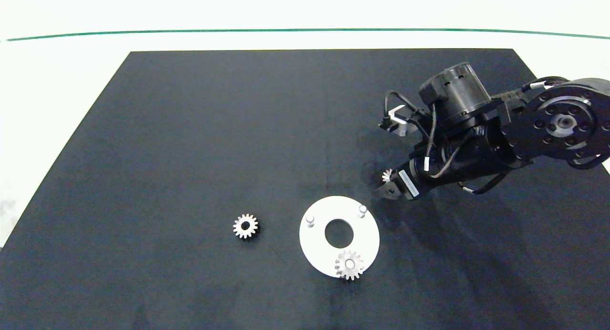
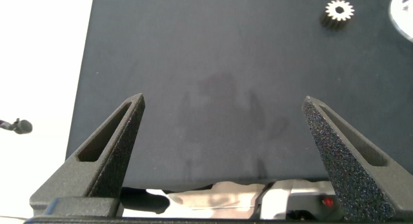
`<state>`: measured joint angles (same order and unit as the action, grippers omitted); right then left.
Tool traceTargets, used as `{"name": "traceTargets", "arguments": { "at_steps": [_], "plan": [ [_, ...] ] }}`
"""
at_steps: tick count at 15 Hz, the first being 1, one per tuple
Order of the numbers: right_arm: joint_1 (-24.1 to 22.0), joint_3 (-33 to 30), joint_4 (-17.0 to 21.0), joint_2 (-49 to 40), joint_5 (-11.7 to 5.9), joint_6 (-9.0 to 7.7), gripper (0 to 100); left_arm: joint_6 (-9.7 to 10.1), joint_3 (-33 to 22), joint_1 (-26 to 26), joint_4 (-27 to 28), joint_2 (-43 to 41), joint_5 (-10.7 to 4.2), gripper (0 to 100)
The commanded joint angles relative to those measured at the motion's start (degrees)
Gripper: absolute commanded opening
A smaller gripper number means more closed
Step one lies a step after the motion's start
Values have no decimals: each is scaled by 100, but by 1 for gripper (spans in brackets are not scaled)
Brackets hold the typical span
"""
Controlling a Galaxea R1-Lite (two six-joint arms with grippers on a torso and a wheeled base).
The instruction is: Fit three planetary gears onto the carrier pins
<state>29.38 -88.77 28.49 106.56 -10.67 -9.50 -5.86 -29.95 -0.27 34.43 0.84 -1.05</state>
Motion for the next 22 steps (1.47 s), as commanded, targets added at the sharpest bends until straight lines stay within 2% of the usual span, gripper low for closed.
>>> {"name": "traceTargets", "arguments": {
  "at_steps": [1,5,8,22],
  "plan": [
    [-29,-105,25,137,-6,-8,95,-2,42,0,20,-14,26,100],
    [-38,-193,25,207,3,-8,86,-2,42,0,20,-14,52,100],
    [-55,-202,25,251,74,-8,80,-2,60,0,29,-14,61,100],
    [-46,-299,60,322,109,0,53,-2,25,9,20,-23,105,100]
  ]
}}
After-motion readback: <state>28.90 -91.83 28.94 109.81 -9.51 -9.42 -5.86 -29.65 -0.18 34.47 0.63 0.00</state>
